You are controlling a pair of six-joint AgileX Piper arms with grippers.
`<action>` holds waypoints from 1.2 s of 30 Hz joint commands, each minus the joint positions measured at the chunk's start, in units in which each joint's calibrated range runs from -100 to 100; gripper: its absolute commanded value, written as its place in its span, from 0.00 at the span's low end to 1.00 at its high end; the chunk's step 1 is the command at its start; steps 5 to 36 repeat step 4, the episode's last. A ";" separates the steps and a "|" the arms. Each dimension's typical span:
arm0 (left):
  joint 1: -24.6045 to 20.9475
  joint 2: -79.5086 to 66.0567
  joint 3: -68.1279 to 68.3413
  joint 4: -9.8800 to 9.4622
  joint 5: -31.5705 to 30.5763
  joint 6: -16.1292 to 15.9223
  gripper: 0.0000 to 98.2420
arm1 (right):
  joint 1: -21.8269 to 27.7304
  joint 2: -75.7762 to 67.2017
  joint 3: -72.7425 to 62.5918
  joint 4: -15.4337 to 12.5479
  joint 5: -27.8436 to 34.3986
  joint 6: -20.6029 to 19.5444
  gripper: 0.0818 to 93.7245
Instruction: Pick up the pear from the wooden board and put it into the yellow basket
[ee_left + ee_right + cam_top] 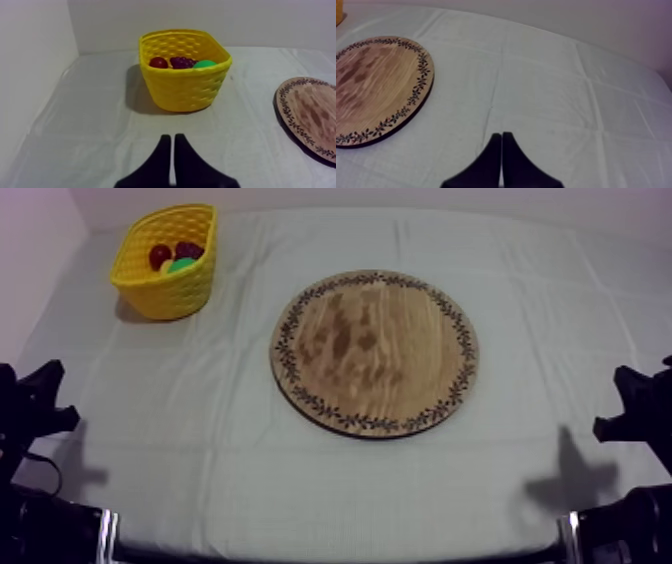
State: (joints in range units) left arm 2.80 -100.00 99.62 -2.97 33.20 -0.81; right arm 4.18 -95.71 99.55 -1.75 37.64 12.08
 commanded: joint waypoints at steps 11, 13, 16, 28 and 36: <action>-0.02 0.00 -0.08 0.33 0.69 -0.20 0.00 | 0.03 -0.05 0.00 0.02 0.02 0.01 0.00; -0.02 0.00 -0.08 0.33 0.69 -0.20 0.00 | 0.03 -0.05 0.00 0.02 0.02 0.01 0.00; -0.02 0.00 -0.08 0.33 0.69 -0.20 0.00 | 0.03 -0.05 0.00 0.02 0.02 0.01 0.00; -0.02 0.00 -0.08 0.33 0.69 -0.20 0.00 | 0.03 -0.05 0.00 0.02 0.02 0.01 0.00; -0.02 0.00 -0.08 0.33 0.69 -0.20 0.00 | 0.03 -0.05 0.00 0.02 0.02 0.01 0.00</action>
